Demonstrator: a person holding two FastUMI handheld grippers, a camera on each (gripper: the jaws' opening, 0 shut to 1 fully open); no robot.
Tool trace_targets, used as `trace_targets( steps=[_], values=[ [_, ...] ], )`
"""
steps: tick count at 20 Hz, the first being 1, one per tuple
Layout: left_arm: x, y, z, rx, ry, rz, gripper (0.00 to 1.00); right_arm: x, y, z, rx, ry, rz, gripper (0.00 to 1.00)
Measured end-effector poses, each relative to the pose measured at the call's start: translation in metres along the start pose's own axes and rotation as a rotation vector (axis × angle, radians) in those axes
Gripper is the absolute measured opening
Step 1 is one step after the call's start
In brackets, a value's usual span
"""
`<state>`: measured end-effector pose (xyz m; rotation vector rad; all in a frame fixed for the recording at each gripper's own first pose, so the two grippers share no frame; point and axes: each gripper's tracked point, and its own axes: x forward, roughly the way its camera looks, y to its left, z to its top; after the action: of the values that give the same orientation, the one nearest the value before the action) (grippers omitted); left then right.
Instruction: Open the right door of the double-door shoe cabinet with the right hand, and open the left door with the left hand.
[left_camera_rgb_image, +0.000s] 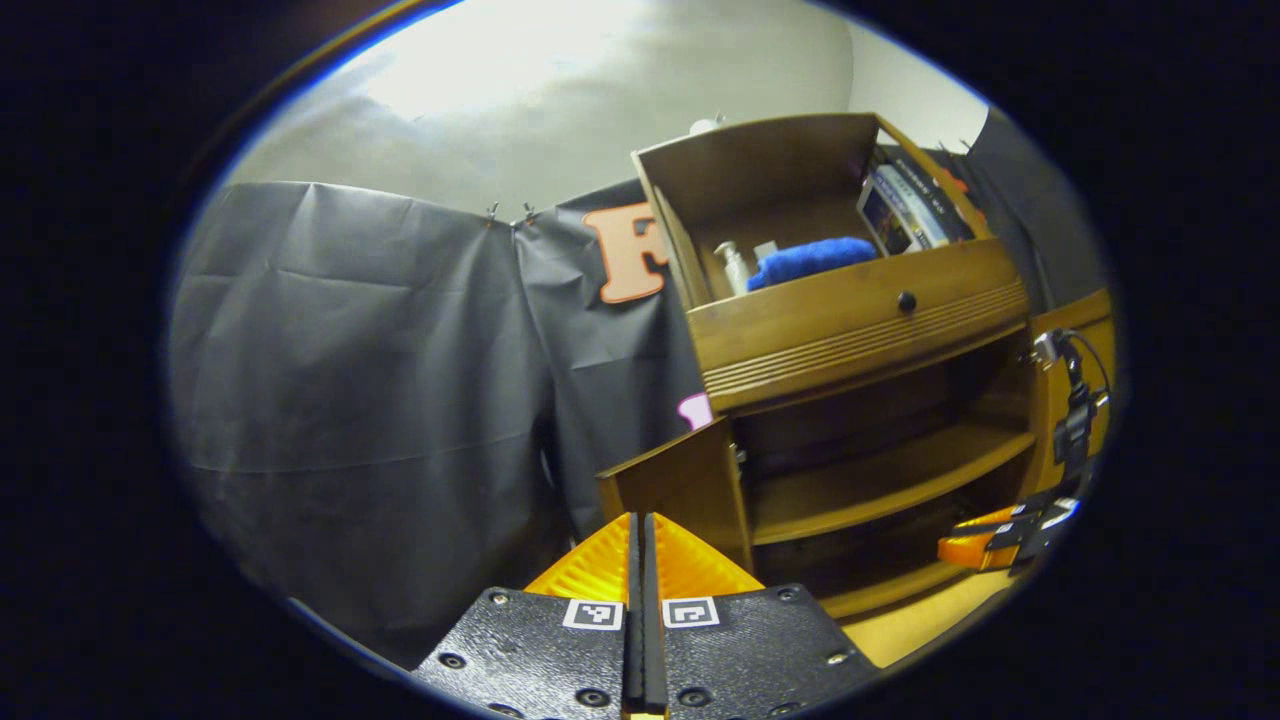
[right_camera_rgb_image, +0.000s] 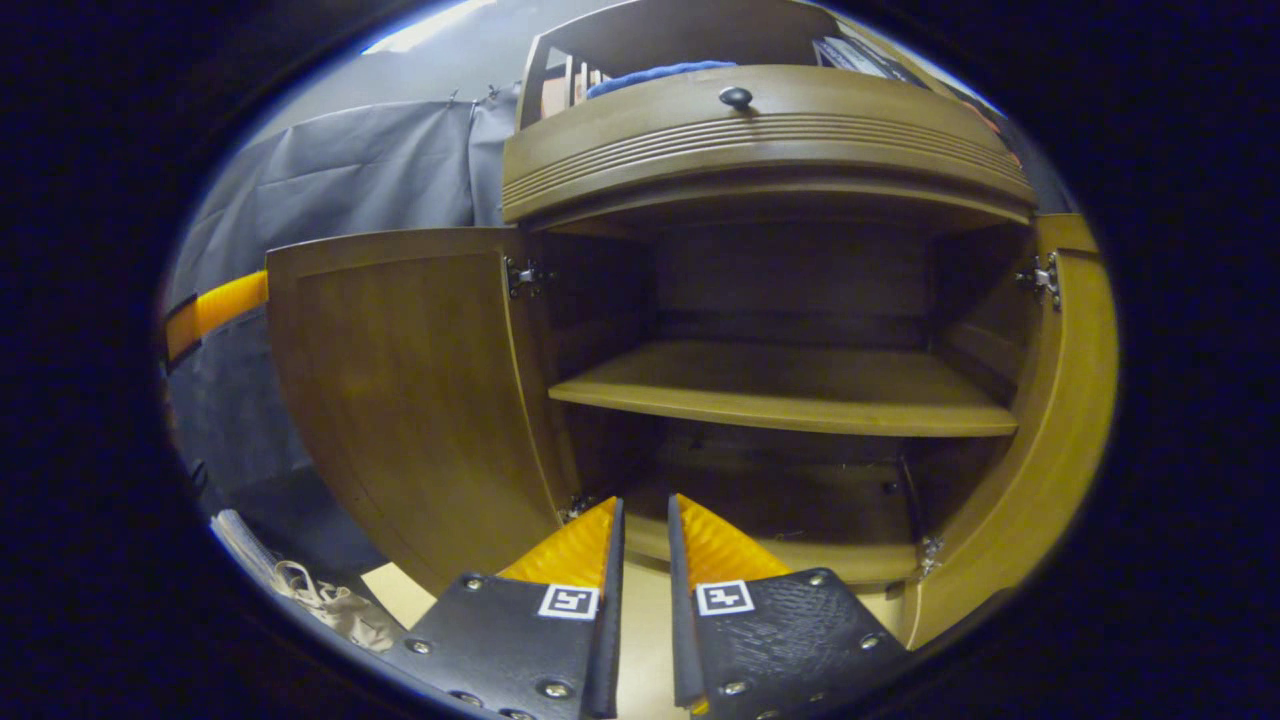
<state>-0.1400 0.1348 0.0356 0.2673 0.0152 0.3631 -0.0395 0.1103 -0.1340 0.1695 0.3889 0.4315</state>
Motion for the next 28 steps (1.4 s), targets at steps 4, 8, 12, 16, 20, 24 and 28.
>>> trace_targets(
  steps=[4,8,12,16,20,24,28],
  values=[
    [0.011,-0.052,0.008,-0.069,-0.027,-0.127,0.0,-0.018,-0.01,0.023,-0.006,-0.061,-0.043,0.21],
    [0.019,-0.115,0.005,-0.14,-0.015,-0.274,0.02,-0.046,-0.026,0.06,-0.016,-0.156,-0.113,0.22],
    [0.022,-0.155,0.005,-0.199,-0.002,-0.358,0.02,-0.078,-0.049,0.085,-0.021,-0.238,-0.208,0.22],
    [0.022,-0.184,0.006,-0.251,0.014,-0.431,0.09,-0.104,-0.074,0.084,-0.051,-0.261,-0.321,0.22],
    [0.016,-0.215,0.009,-0.299,0.014,-0.529,0.59,-0.129,-0.089,0.087,-0.032,-0.296,-0.4,0.21],
    [0.015,-0.229,0.015,-0.32,-0.003,-0.56,0.92,-0.15,-0.092,0.088,-0.035,-0.316,-0.437,0.77],
    [0.011,-0.239,0.017,-0.328,-0.001,-0.596,0.92,-0.156,-0.097,0.087,-0.059,-0.31,-0.475,0.96]
  ],
)
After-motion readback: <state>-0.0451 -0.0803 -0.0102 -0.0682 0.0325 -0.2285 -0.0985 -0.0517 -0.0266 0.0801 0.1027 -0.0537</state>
